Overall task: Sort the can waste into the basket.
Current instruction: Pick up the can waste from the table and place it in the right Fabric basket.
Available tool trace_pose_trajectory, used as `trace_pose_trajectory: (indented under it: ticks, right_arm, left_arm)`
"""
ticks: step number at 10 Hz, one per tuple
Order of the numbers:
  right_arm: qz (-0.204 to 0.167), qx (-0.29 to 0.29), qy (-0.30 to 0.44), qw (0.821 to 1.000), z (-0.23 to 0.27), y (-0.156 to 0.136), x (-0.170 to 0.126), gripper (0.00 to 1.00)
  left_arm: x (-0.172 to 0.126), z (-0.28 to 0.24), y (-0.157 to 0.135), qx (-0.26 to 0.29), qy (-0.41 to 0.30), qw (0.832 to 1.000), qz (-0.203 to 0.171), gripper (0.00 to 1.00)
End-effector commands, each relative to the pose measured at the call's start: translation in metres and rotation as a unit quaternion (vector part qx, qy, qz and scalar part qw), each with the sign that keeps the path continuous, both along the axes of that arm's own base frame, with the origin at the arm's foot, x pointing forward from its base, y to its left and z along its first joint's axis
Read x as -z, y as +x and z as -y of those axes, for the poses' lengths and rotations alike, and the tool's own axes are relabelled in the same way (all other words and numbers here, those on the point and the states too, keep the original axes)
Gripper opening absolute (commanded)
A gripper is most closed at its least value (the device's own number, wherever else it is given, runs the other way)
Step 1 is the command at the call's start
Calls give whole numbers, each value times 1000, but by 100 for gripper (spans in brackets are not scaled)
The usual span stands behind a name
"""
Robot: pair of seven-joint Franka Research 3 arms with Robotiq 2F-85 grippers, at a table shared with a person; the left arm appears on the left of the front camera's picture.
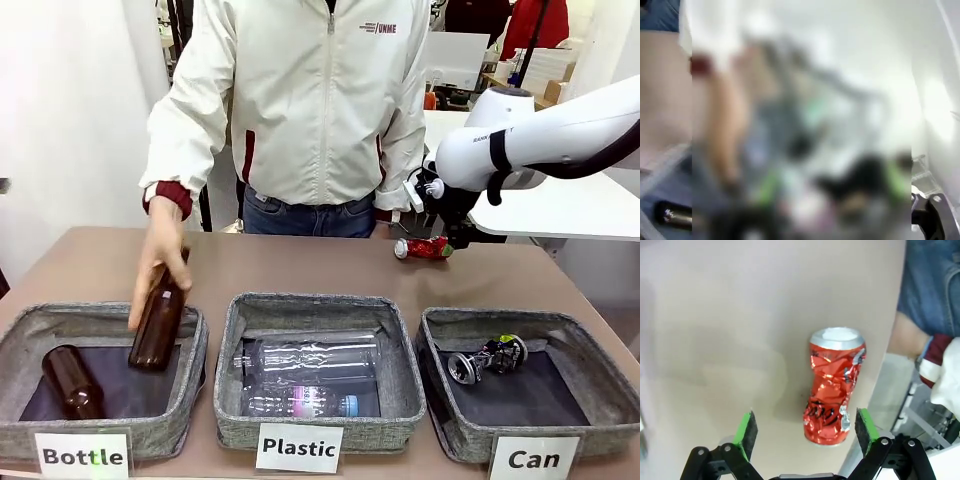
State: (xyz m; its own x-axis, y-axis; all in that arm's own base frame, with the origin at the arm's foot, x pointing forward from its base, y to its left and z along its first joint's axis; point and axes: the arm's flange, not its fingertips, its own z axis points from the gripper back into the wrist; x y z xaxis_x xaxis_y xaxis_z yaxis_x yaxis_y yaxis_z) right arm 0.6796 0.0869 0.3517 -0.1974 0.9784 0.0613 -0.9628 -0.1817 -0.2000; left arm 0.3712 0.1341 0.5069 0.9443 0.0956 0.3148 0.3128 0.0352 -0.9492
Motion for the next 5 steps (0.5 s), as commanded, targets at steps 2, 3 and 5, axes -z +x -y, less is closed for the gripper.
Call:
trace_pose_trajectory:
  ticks: [2,3,5]
  right_arm:
    - [6,-4,32,999,6,25,13,100]
    - [3,-1,31,1000,6,31,19,100]
    - [13,-8,54,998,8,38,28,100]
  left_arm:
    - [-55,-88,-45,83,-16,993,-86,100]
    - [-56,-105,-54,89,-1,990,-109,100]
    - [-44,-121,-71,114,17,981,-158,100]
